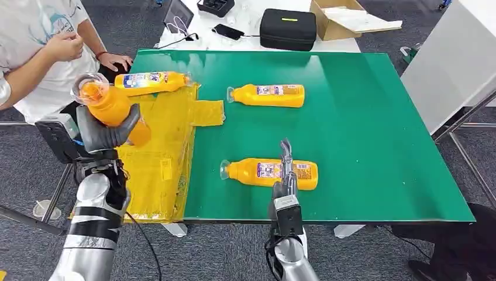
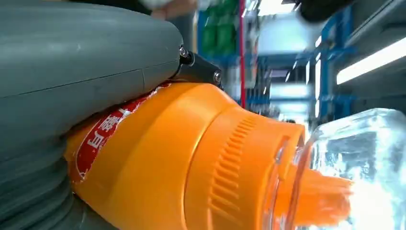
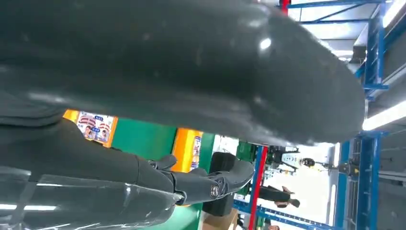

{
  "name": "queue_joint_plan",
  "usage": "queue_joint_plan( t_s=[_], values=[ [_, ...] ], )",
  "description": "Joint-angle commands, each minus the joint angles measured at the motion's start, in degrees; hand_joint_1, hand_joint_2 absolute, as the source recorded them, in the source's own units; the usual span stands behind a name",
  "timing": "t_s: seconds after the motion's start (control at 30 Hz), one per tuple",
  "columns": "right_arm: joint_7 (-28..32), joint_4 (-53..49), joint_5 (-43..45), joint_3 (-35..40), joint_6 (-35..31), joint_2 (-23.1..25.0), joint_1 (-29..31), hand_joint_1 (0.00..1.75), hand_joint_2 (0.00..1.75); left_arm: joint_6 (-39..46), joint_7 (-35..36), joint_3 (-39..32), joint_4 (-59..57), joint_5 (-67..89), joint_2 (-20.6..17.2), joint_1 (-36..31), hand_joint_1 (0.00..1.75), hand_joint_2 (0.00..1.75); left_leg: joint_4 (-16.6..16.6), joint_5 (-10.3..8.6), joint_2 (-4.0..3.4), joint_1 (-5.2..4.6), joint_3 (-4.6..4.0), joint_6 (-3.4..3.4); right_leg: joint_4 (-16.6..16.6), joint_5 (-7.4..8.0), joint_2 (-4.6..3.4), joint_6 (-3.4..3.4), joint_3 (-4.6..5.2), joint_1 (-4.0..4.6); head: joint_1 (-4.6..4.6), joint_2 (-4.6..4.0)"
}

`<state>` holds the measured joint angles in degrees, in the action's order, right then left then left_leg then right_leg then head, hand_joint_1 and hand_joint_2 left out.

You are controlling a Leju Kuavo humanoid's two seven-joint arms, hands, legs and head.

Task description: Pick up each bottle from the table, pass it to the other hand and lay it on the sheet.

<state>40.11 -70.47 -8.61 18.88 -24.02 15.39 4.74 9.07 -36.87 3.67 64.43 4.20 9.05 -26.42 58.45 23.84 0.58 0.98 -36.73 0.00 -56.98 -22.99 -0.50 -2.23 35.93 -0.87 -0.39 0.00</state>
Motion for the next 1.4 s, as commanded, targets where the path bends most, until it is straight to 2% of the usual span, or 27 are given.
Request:
queue_joint_plan(
  t_s=[0.03,0.13,0.17,0.2,0.3,0.47,0.5,0.53,0.73,0.87,0.97,1.0,1.03,1.17,1.4],
  values=[
    [-0.11,2.29,0.12,1.59,1.57,-1.13,2.85,0.0,0.0,14.94,1.49,5.4,-17.74,27.4,-5.64,-8.97,1.75,1.75,-0.02,0.06,-0.03,0.05,0.29,0.03,0.05,-0.05,0.06,0.11,-0.31,0.09,0.0,0.0],
    [-0.11,2.29,0.12,1.59,1.57,-1.13,2.85,0.0,0.0,14.94,1.49,5.4,-17.74,27.4,-5.64,-8.97,1.75,1.75,-0.05,0.0,0.02,0.0,0.18,0.02,0.04,-0.02,0.07,0.07,-0.18,0.02,0.0,0.0],
    [-0.11,2.29,0.12,1.59,1.57,-1.13,2.85,0.0,0.0,14.94,1.49,5.4,-17.74,27.4,-5.64,-8.97,1.75,1.75,-0.08,0.06,-0.02,0.05,0.49,0.04,0.09,-0.07,0.11,0.16,-0.51,0.1,0.02,0.0],
    [-0.11,1.67,0.38,1.73,2.27,-1.27,2.8,0.0,0.0,15.99,3.51,7.55,-19.96,32.04,-6.58,-9.72,1.75,1.75,-0.03,0.01,-0.03,0.03,0.21,0.03,0.04,-0.02,0.04,0.09,-0.23,0.06,0.0,0.0],
    [-0.11,-0.15,0.09,2.21,3.35,-1.48,2.84,0.0,0.0,18.35,7.48,12.43,-31.9,46.9,-7.77,-13.75,1.75,1.75,-0.04,0.04,0.01,0.03,0.3,0.04,0.04,-0.06,0.1,0.12,-0.32,0.06,0.0,0.0],
    [-0.11,-1.07,0.1,2.22,5.3,-1.21,2.72,0.0,0.0,13.04,10.59,17.66,-41.6,56.22,-8.72,-16.99,1.75,1.75,-0.02,0.02,-0.03,0.02,0.21,0.04,0.03,-0.02,0.02,0.08,-0.21,0.04,0.0,0.0],
    [-0.11,-0.9,0.15,2.34,5.59,-1.14,2.77,0.0,0.0,12.71,10.73,17.9,-42.05,56.69,-9.04,-16.95,1.75,1.75,-0.02,0.11,-0.11,0.06,0.51,0.06,0.06,-0.09,0.01,0.17,-0.51,0.11,0.0,0.0],
    [-0.11,-0.56,0.26,2.33,6.12,-0.97,2.83,0.0,0.0,8.89,10.95,18.34,-43.62,57.18,-9.33,-17.39,1.75,1.75,-0.01,-0.01,-0.05,0.01,0.11,0.03,0.01,0.01,-0.01,0.06,-0.1,0.02,0.0,0.0],
    [-0.11,0.86,1.07,2.53,7.63,-0.52,2.96,0.0,0.0,0.31,12.76,20.23,-46.94,60.01,-11.2,-17.69,1.75,1.75,0.0,0.07,-0.17,0.03,0.27,0.02,0.0,-0.03,-0.09,0.12,-0.21,0.07,0.0,0.0],
    [-0.11,2.01,1.66,2.41,8.27,-0.26,3.35,0.0,0.0,-4.14,11.89,18.39,-47.51,58.06,-11.59,-15.87,1.75,1.75,-0.01,0.03,-0.15,0.04,0.16,0.03,0.01,0.01,-0.09,0.08,-0.11,0.07,0.0,0.0],
    [-0.11,2.68,1.69,2.53,8.48,-0.1,3.56,0.0,0.0,-4.34,11.88,18.25,-47.71,57.88,-11.76,-15.0,1.75,1.75,-0.03,0.03,-0.17,0.04,0.19,0.03,0.04,0.01,-0.1,0.07,-0.14,0.06,0.02,0.0],
    [-0.11,2.68,1.69,2.53,8.48,-0.1,3.56,0.0,0.0,-4.34,11.88,18.25,-47.71,57.88,-11.76,-15.0,1.75,1.75,-0.03,0.14,-0.26,0.08,0.54,0.07,0.07,-0.07,-0.12,0.16,-0.48,0.14,0.0,0.0],
    [-0.11,2.68,1.69,2.53,8.48,-0.1,3.56,0.0,0.0,-4.34,11.88,18.25,-47.71,57.88,-11.76,-15.0,1.75,1.75,-0.01,0.05,-0.18,0.05,0.25,0.04,0.03,-0.01,-0.08,0.1,-0.22,0.08,0.0,0.0],
    [-0.11,3.22,1.72,2.53,8.75,0.01,3.71,0.0,0.0,-5.41,12.41,18.35,-47.75,58.05,-11.75,-14.82,1.75,1.75,-0.01,0.03,-0.12,0.04,0.16,0.04,0.03,0.0,-0.06,0.08,-0.16,0.06,0.02,0.0],
    [-0.11,4.5,1.79,2.48,9.32,0.25,3.92,0.0,0.0,-5.53,13.45,18.35,-48.01,58.11,-11.56,-13.05,1.75,1.75,-0.07,0.08,-0.2,0.02,0.37,0.04,0.05,-0.04,-0.11,0.12,-0.33,0.05,0.0,0.02]
  ],
)
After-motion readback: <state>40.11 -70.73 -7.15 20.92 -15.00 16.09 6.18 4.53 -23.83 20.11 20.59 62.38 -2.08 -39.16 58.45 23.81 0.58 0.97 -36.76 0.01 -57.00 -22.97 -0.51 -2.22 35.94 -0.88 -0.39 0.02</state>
